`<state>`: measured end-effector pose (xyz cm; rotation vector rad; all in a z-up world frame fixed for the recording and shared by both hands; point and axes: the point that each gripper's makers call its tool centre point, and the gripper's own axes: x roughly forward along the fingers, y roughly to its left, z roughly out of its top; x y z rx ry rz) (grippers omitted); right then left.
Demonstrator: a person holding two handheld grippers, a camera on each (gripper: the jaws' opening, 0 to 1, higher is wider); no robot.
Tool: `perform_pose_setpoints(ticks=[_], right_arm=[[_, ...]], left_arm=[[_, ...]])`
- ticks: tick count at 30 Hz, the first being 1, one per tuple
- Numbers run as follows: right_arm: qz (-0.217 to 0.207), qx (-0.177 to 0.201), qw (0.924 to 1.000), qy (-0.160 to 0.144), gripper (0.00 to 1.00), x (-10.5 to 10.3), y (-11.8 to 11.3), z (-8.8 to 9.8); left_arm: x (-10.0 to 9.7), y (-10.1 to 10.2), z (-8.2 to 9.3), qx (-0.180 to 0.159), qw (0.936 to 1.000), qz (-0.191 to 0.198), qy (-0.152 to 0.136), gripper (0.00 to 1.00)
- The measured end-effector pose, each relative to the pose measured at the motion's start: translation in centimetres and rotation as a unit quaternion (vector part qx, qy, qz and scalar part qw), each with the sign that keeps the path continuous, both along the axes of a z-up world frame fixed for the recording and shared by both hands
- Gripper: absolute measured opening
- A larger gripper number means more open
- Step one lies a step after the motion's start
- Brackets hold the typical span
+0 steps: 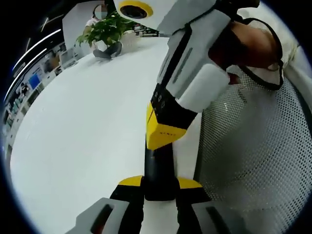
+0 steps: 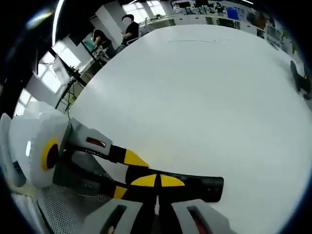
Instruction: Press the specified remote control buttons in sequence, fully releasing each button before pressing the next.
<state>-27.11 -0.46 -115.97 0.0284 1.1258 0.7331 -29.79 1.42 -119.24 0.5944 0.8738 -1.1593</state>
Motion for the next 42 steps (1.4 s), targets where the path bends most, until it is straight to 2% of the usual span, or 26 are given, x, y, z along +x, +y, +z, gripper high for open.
perform_pose_setpoints(ticks=[5, 7, 9, 12, 18, 21, 22, 25, 32, 36, 39, 42], right_arm=[[-0.015, 0.027, 0.9981, -0.053, 0.00, 0.9, -0.7, 2.2], [-0.026, 0.056, 0.9947, -0.082, 0.07, 1.6, -0.6, 3.6], [-0.042, 0.065, 0.9906, -0.113, 0.14, 2.3, -1.1, 4.9], [-0.061, 0.075, 0.9848, -0.144, 0.19, 3.1, -1.8, 6.6], [-0.080, 0.099, 0.9669, -0.221, 0.41, 4.4, -3.1, 10.0], [-0.079, 0.094, 0.9661, -0.227, 0.47, 4.1, -3.8, 10.5], [-0.084, 0.092, 0.9623, -0.242, 0.49, 4.2, -4.2, 10.9], [-0.085, 0.092, 0.9588, -0.255, 0.56, 4.0, -4.8, 11.4], [-0.117, 0.081, 0.9470, -0.288, 0.74, 4.0, -7.3, 12.2], [-0.138, 0.077, 0.9359, -0.315, 0.84, 4.1, -8.5, 13.0], [-0.143, 0.058, 0.9326, -0.326, 0.86, 4.3, -9.3, 12.9], [-0.146, 0.057, 0.9300, -0.333, 0.89, 4.1, -9.8, 13.0]], left_arm=[[-0.1, 0.0, 0.0, 0.007, 0.9999, -0.012, -0.003, 0.23], [-0.1, 0.0, 0.0, 0.007, 0.9999, -0.013, -0.003, 0.23], [-0.1, 0.0, 0.0, 0.007, 0.9999, -0.016, -0.003, 0.23], [0.0, 0.1, 0.0, 0.008, 0.9997, -0.024, -0.003, 0.23], [0.2, 0.3, 0.0, 0.012, 0.9991, -0.041, 0.004, 0.23], [0.4, 0.5, 0.0, 0.019, 0.9986, -0.050, 0.001, 0.23], [0.5, 0.5, 0.0, 0.019, 0.9985, -0.051, 0.002, 0.23], [0.5, 0.6, 0.1, 0.019, 0.9984, -0.052, 0.011, 0.23], [1.5, 1.3, 0.0, 0.038, 0.9967, -0.071, 0.001, 0.23], [2.3, 1.8, 0.1, 0.040, 0.9966, -0.072, -0.003, 0.23], [3.2, 2.0, 0.1, 0.043, 0.9965, -0.072, -0.004, 0.23], [4.0, 2.2, 0.1, 0.044, 0.9965, -0.071, -0.004, 0.23]])
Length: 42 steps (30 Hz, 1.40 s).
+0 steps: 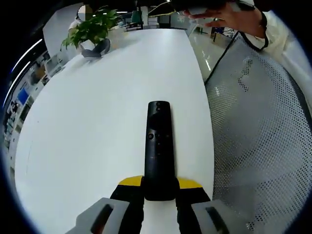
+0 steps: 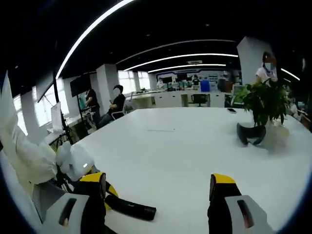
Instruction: Press the specified remote control buttons in sequence, fully releasing each button before pressing the next.
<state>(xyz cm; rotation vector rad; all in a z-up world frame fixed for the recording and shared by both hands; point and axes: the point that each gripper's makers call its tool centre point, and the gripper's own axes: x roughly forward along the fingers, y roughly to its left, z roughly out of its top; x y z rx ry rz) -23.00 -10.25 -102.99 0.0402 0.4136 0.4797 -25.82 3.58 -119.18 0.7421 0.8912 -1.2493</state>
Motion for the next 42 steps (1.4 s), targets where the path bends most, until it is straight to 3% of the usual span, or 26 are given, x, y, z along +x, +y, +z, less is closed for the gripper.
perform_pose_setpoints(ticks=[19, 25, 42], right_arm=[[-0.037, 0.009, 0.9993, 0.006, 0.91, -0.3, -2.2, 0.0], [-0.044, 0.004, 0.9990, 0.013, 0.91, -0.4, -2.7, -0.4], [-0.071, -0.001, 0.9969, 0.033, 0.90, -0.1, -4.6, -1.1]], left_arm=[[7.8, 1.6, 1.7, 0.024, 0.9992, -0.011, -0.029, 0.23], [10.6, 1.8, 1.5, 0.032, 0.9988, -0.016, -0.033, 0.23], [16.1, 1.3, 0.5, 0.042, 0.9984, -0.026, -0.029, 0.23]])
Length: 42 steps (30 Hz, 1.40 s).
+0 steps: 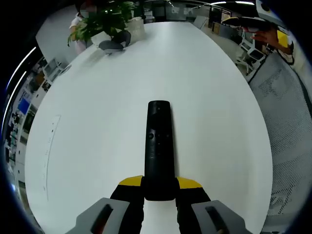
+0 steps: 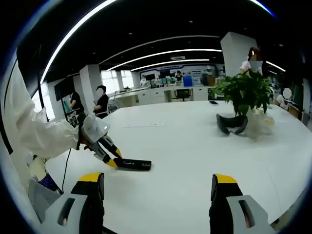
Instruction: Press the specified remote control buttons in sequence, fully releasing each button before pressing the next.
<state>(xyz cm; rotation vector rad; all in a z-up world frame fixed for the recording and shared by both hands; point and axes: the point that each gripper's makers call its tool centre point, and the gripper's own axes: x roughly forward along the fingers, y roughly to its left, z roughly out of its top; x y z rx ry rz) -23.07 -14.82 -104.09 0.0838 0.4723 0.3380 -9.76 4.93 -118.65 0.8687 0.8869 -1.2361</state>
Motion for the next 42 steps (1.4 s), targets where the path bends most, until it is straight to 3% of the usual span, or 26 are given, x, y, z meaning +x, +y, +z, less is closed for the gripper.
perform_pose_setpoints(ticks=[8, 33, 38, 42], right_arm=[[-0.008, -0.006, 0.9999, 0.013, 0.90, 0.1, -0.7, -0.8], [-0.014, -0.025, 0.9991, 0.031, 0.89, 0.4, -0.8, -1.7], [-0.014, -0.028, 0.9989, 0.034, 0.89, 0.5, -0.9, -1.8], [-0.014, -0.028, 0.9986, 0.042, 0.89, 0.5, -1.0, -2.2]], left_arm=[[2.0, -0.2, -0.5, 0.013, 0.9998, -0.012, -0.005, 0.23], [11.9, 0.7, -0.5, 0.046, 0.9985, -0.015, -0.024, 0.23], [13.3, 1.0, -0.6, 0.050, 0.9985, -0.009, -0.020, 0.23], [13.4, 0.7, -0.7, 0.052, 0.9986, -0.011, 0.000, 0.23]])
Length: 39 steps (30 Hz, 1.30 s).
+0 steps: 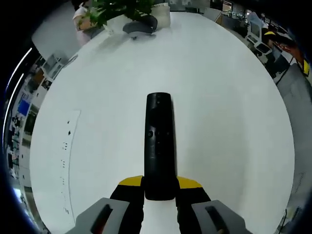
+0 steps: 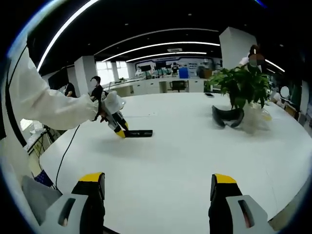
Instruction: Press the specified remote control buttons in sequence, fully releasing each button before pressing the next.
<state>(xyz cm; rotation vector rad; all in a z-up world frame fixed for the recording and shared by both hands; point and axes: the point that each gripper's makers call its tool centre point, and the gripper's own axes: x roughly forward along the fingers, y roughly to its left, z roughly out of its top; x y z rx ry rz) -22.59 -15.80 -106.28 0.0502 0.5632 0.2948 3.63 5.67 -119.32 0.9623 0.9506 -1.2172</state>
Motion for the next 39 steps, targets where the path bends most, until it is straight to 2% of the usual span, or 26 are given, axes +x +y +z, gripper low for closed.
perform_pose_setpoints(ticks=[5, 7, 10, 11, 12, 13, 14, 15, 19, 21, 23, 25, 26, 27, 28, 29, 30, 31, 33, 34, 36, 38, 39], right_arm=[[-0.003, 0.005, 1.0000, 0.000, 0.89, 0.1, -0.1, 0.0], [-0.002, 0.001, 1.0000, -0.001, 0.89, 0.2, -0.1, 0.1], [0.000, 0.005, 1.0000, -0.006, 0.89, 0.2, 0.0, 0.3], [0.001, 0.006, 0.9999, -0.010, 0.89, 0.2, 0.1, 0.5], [0.002, 0.006, 0.9999, -0.011, 0.89, 0.2, 0.1, 0.6], [0.005, 0.006, 0.9999, -0.011, 0.88, 0.2, 0.2, 0.6], [0.006, 0.006, 0.9999, -0.011, 0.89, 0.1, 0.3, 0.7], [0.009, 0.006, 0.9998, -0.016, 0.89, 0.2, 0.4, 1.0], [0.014, 0.011, 0.9993, -0.034, 0.89, 0.2, 0.8, 1.9], [0.018, 0.013, 0.9992, -0.033, 0.89, 0.4, 1.0, 1.8], [0.020, 0.012, 0.9991, -0.035, 0.89, 0.4, 1.2, 1.9], [0.024, 0.015, 0.9984, -0.048, 0.89, 0.6, 1.6, 2.4], [0.028, 0.018, 0.9983, -0.048, 0.89, 0.6, 1.8, 2.4], [0.031, 0.019, 0.9981, -0.049, 0.89, 0.7, 2.0, 2.5], [0.034, 0.019, 0.9979, -0.051, 0.89, 0.7, 2.2, 2.6], [0.038, 0.019, 0.9975, -0.056, 0.89, 0.6, 2.4, 2.8], [0.041, 0.020, 0.9972, -0.060, 0.90, 0.6, 2.5, 3.0], [0.044, 0.023, 0.9967, -0.064, 0.90, 0.6, 2.7, 3.2], [0.051, 0.025, 0.9964, -0.062, 0.92, 0.5, 3.0, 3.1], [0.053, 0.025, 0.9964, -0.060, 0.92, 0.4, 3.1, 3.0], [0.058, 0.030, 0.9961, -0.059, 0.92, 0.2, 3.2, 3.0], [0.060, 0.038, 0.9958, -0.058, 0.92, -0.1, 3.2, 3.0], [0.061, 0.042, 0.9956, -0.058, 0.92, -0.2, 3.2, 3.0]], left_arm=[[-0.1, 0.0, -0.1, 0.005, 0.9998, -0.004, 0.018, 0.24], [-0.2, 0.1, -0.1, 0.004, 0.9999, -0.006, 0.008, 0.24], [0.5, 0.2, 0.1, 0.002, 0.9990, 0.002, -0.044, 0.29], [0.5, 0.2, 0.2, 0.002, 0.9986, 0.008, -0.053, 0.30], [0.0, 0.2, 0.1, 0.000, 0.9987, 0.007, -0.050, 0.29], [0.1, 0.2, 0.3, -0.008, 0.9978, 0.012, -0.065, 0.29], [0.5, 0.2, 0.5, -0.018, 0.9963, 0.018, -0.083, 0.31], [0.7, 0.4, 0.6, -0.034, 0.9945, 0.041, -0.090, 0.33], [-0.1, 2.0, 0.8, -0.042, 0.9910, 0.107, -0.068, 0.45], [0.1, 1.8, 1.8, -0.087, 0.9828, 0.138, -0.087, 0.44], [-0.9, 2.2, 2.6, -0.104, 0.9758, 0.177, -0.076, 0.48], [-2.3, 1.9, 4.1, -0.137, 0.9667, 0.203, -0.075, 0.53], [-3.1, 2.0, 4.7, -0.156, 0.9592, 0.224, -0.073, 0.57], [-3.6, 1.9, 5.2, -0.172, 0.9534, 0.236, -0.076, 0.61], [-4.9, 1.8, 6.0, -0.189, 0.9489, 0.242, -0.074, 0.64], [-5.7, 2.0, 6.3, -0.196, 0.9460, 0.247, -0.075, 0.65], [-6.6, 2.3, 6.9, -0.207, 0.9407, 0.254, -0.087, 0.66], [-7.0, 2.3, 7.1, -0.212, 0.9391, 0.256, -0.087, 0.68], [-9.1, 2.7, 7.4, -0.235, 0.9269, 0.285, -0.066, 0.77], [-10.3, 2.8, 7.9, -0.256, 0.9160, 0.304, -0.054, 0.80], [-11.9, 3.2, 9.1, -0.289, 0.8989, 0.325, -0.055, 0.80], [-13.2, 3.9, 10.0, -0.302, 0.8894, 0.335, -0.072, 0.80], [-13.9, 4.2, 10.3, -0.303, 0.8883, 0.337, -0.074, 0.81]])
